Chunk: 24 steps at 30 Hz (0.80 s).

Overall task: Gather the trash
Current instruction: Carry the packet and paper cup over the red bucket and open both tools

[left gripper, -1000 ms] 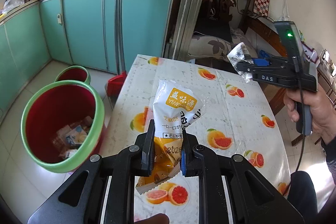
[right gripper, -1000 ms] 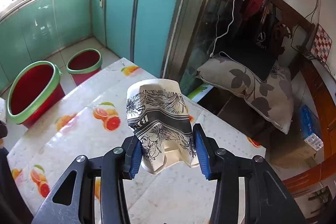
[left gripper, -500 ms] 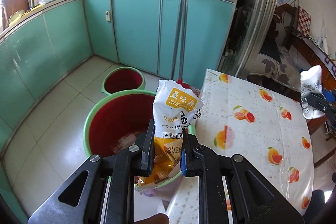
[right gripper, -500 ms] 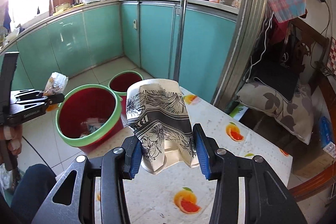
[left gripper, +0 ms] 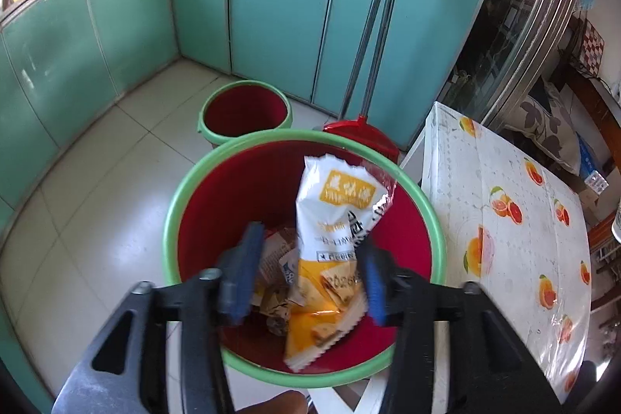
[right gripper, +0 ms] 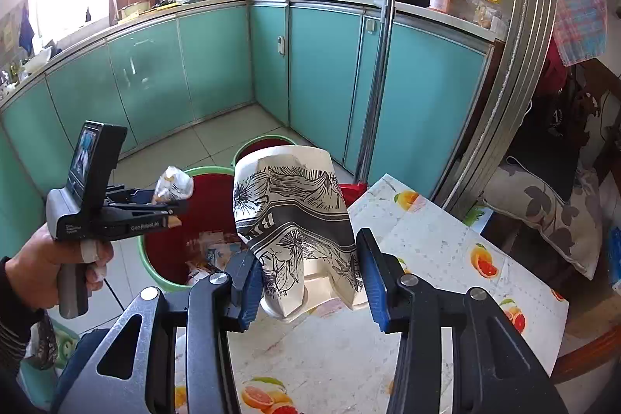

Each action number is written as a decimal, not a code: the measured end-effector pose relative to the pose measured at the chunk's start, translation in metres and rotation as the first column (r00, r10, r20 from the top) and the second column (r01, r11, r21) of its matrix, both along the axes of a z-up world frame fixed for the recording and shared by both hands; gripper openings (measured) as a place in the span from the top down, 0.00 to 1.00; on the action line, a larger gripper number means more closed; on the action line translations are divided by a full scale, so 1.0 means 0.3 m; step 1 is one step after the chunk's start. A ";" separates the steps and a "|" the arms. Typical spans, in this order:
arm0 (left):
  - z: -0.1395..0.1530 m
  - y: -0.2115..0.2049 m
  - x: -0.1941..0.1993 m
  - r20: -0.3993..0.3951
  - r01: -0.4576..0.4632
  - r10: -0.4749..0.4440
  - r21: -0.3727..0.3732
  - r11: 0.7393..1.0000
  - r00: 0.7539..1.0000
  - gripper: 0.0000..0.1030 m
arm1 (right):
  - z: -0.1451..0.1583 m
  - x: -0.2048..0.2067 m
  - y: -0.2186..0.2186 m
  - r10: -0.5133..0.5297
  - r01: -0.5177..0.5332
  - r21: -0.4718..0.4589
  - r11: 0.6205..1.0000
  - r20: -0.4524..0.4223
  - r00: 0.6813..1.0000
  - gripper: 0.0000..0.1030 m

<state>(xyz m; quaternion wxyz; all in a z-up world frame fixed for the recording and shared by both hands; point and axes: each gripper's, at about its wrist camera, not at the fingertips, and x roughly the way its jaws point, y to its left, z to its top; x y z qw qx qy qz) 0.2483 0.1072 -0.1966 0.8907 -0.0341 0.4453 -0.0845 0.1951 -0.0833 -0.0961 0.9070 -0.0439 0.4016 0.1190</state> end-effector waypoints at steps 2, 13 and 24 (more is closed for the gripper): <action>-0.014 0.005 -0.002 0.005 0.000 0.000 0.000 1.000 1.000 0.31 | -0.007 0.017 0.026 0.009 -0.009 -0.007 1.000 -0.005 1.000 0.59; 0.074 0.217 -0.111 0.145 -0.185 0.184 -0.006 0.983 0.972 0.14 | -0.106 0.168 0.252 0.123 -0.123 0.009 0.992 -0.033 0.992 0.59; 0.136 0.411 -0.231 0.193 -0.311 0.311 -0.031 0.950 0.931 0.13 | -0.219 0.313 0.531 0.223 -0.223 0.007 0.975 -0.055 0.973 0.53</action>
